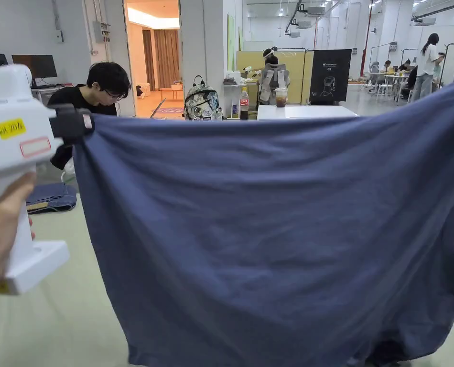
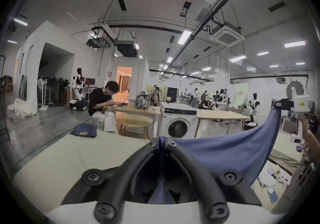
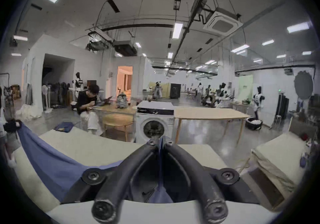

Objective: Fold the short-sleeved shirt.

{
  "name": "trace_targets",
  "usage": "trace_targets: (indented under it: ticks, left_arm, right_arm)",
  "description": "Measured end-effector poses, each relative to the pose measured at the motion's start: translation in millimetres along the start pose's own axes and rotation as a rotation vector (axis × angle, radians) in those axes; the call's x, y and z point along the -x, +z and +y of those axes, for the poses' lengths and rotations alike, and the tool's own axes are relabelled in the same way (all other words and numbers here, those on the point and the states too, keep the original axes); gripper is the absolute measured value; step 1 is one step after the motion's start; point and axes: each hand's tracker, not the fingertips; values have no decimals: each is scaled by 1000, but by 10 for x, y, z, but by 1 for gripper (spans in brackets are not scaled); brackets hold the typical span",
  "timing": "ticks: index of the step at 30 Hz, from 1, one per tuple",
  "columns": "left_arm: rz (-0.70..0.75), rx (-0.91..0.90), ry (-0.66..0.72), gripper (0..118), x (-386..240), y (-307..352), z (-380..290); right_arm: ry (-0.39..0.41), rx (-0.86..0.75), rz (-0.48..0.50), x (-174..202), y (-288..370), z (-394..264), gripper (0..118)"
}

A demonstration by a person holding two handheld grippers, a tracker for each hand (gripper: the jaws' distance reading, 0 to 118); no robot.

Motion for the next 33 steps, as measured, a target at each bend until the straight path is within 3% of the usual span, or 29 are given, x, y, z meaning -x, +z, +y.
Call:
trace_targets:
  ticks: [9, 19, 24, 30, 33]
  left_arm:
    - [98, -30, 26, 0, -15, -804, 889]
    - [173, -8, -89, 0, -267, -1218, 984]
    - [145, 37, -62, 0, -233, -1393, 713]
    - [106, 155, -23, 0, -254, -1307, -122]
    - [58, 225, 3, 0, -223, -1126, -482]
  right_arm:
    - [72, -26, -56, 234, -1017, 503, 1]
    - [102, -82, -99, 447, -1047, 939, 1]
    - [36, -21, -49, 314, -1285, 655, 1]
    - [-33, 109, -13, 185, -1333, -122, 1]
    - [16, 152, -3, 156, -1192, -451, 1]
